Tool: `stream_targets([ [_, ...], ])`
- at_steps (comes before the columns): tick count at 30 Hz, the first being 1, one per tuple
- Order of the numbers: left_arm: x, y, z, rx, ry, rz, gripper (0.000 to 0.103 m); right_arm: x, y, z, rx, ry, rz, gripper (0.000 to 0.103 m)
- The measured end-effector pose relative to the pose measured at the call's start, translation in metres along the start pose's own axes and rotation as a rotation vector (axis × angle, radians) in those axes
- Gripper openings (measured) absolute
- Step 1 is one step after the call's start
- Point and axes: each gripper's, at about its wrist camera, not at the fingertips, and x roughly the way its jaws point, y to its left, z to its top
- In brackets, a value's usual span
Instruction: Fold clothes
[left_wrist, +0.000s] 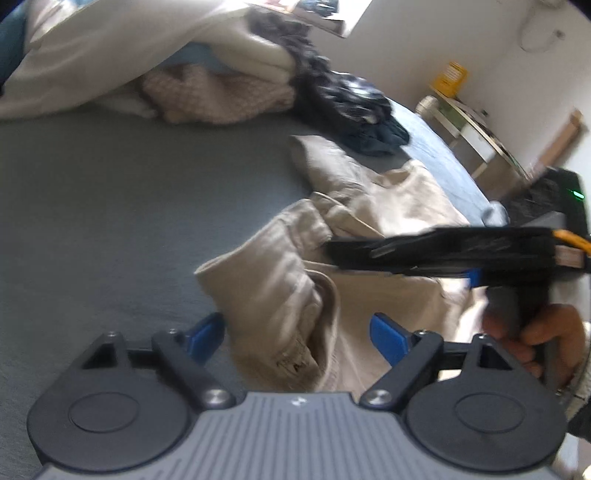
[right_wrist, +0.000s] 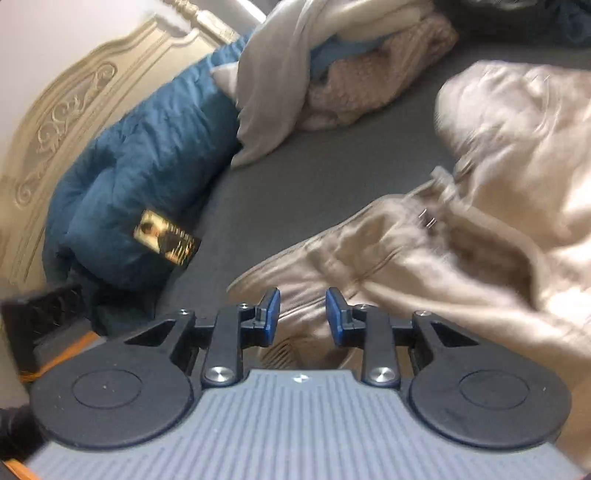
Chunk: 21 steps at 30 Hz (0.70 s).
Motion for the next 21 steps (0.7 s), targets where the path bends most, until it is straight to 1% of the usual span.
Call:
stream_targets([
  [1,0.003,0.004,0.002,-0.016,-0.003,-0.003,0.082,-0.009,-0.005,0.007,0.008,-0.020,-0.009,0.027],
  [3,0.010,0.009,0.006,-0.031,-0.008,-0.002,0.073,-0.030,-0.015,0.026,0.013,-0.058,-0.027,0.028],
  [4,0.014,0.011,0.008,-0.042,-0.007,0.002,0.070,-0.036,-0.020,0.039,0.007,-0.071,-0.055,0.030],
  [5,0.017,0.013,0.009,-0.058,-0.006,0.006,0.064,-0.041,-0.023,0.053,-0.001,-0.080,-0.089,0.032],
  [6,0.021,0.015,0.012,-0.077,-0.004,0.009,0.059,-0.042,-0.026,0.070,-0.014,-0.081,-0.137,0.039],
  [7,0.025,0.019,0.014,-0.101,-0.001,0.011,0.056,-0.041,-0.028,0.086,-0.026,-0.081,-0.188,0.044],
  [9,0.028,0.025,0.016,-0.153,-0.002,0.018,0.047,-0.027,-0.029,0.118,-0.047,-0.072,-0.303,0.063],
  [10,0.029,0.029,0.017,-0.181,0.000,0.020,0.045,-0.017,-0.031,0.133,-0.056,-0.057,-0.356,0.067],
  [12,0.031,0.034,0.016,-0.229,0.009,0.019,0.037,0.014,-0.039,0.158,-0.057,0.015,-0.447,0.080],
  [14,0.031,0.038,0.013,-0.255,0.017,0.017,0.037,0.047,-0.047,0.179,-0.058,0.094,-0.529,0.081],
  [15,0.032,0.039,0.012,-0.260,0.021,0.016,0.037,0.065,-0.051,0.187,-0.069,0.144,-0.556,0.081],
  [16,0.033,0.041,0.013,-0.261,0.026,0.016,0.037,0.079,-0.055,0.193,-0.083,0.175,-0.576,0.081],
  [17,0.035,0.042,0.013,-0.261,0.032,0.017,0.039,0.089,-0.060,0.196,-0.092,0.186,-0.597,0.082],
  [18,0.037,0.045,0.013,-0.265,0.037,0.018,0.043,0.100,-0.065,0.200,-0.101,0.197,-0.619,0.086],
  [19,0.039,0.047,0.013,-0.274,0.042,0.021,0.045,0.109,-0.071,0.203,-0.101,0.211,-0.633,0.087],
  [21,0.042,0.053,0.013,-0.297,0.048,0.024,0.047,0.119,-0.087,0.202,-0.056,0.238,-0.615,0.095],
])
